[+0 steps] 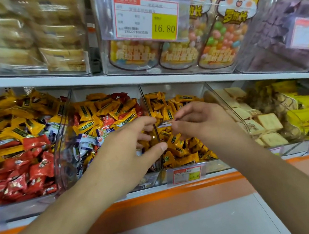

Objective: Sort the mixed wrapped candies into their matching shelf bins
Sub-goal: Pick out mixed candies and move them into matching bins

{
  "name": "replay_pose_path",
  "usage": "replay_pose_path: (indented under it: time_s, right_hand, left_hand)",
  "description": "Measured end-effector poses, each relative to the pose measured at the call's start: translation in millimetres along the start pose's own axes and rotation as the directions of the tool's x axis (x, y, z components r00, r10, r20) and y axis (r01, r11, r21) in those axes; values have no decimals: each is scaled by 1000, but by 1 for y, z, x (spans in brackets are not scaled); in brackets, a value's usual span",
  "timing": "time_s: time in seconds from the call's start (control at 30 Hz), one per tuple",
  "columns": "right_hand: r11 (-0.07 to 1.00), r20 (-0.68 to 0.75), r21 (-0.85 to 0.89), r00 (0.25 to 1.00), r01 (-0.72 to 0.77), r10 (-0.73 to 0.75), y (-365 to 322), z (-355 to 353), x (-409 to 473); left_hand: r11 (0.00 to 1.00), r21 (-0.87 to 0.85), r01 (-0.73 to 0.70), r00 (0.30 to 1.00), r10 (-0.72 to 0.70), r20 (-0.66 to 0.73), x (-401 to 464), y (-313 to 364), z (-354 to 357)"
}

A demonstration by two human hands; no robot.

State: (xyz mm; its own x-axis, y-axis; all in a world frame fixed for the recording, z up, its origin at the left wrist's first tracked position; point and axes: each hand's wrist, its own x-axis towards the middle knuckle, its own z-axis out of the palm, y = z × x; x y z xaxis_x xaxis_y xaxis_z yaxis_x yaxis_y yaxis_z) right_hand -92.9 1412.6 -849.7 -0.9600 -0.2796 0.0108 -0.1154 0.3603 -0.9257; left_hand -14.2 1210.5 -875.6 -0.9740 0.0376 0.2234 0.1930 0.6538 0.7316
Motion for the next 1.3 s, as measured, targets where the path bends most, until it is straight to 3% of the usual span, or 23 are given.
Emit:
replay_pose_path:
  time_s: [0.1, 0.23, 0.3, 0.4, 0.5, 0.63, 0.8, 0.9, 1.0, 1.07, 1.13, 1.23, 1.3]
  right_hand:
    - [984, 110, 176, 994, 11, -30, -12, 17, -7]
    - [990, 114, 138, 993, 9, -25, -8, 11, -2]
    - [994, 31, 103, 999, -22, 19, 0, 1, 6]
    - [953, -197, -298, 980, -56, -4, 31, -19, 24]
    - [799, -178, -597, 983, -75, -40, 60, -27, 36]
    - [711, -165, -698, 985, -78, -54, 75, -22, 47]
    - [648, -187, -755, 980, -96, -74, 81, -23, 53]
    - [679, -225, -729, 967, -85, -122, 63, -31, 46]
    - [841, -269, -536, 959, -69, -93, 26, -33, 29]
    - [955, -168, -294, 985, -26, -26, 0, -20, 11]
    - [991, -3, -133, 1000, 28, -29, -16, -1, -3]
    - [995, 141, -25, 986, 96, -92, -19, 19, -8]
    - [993, 135, -50, 986, 110, -102, -13, 18, 0]
  left_hand:
    - [999, -38, 37, 997, -39, -63, -1, 1, -6]
    - [995, 15, 95, 985, -92, -147, 1, -4, -13]
    - [987, 98, 129, 980, -112, -164, 3, -7, -14]
    - [950, 275, 147, 981, -106, -160, 4, -15, -15]
    - [950, 297, 102, 992, -76, -100, 2, -18, -14]
    - [966, 256, -34, 999, 26, 34, 2, -13, -4]
    - [967, 245, -69, 995, 48, 91, 2, -15, 5]
    - [973, 226, -48, 999, 41, 35, 4, -15, 4]
    - [987, 158, 12, 999, -4, -54, 6, -11, 1]
    - [997, 76, 26, 996, -19, -89, 6, -6, -1]
    - [999, -27, 43, 996, -45, -76, 5, -2, -3]
    - [985, -139, 98, 994, -104, -39, 1, 3, -7]
    - [989, -92, 112, 988, -121, -99, 0, 0, -10]
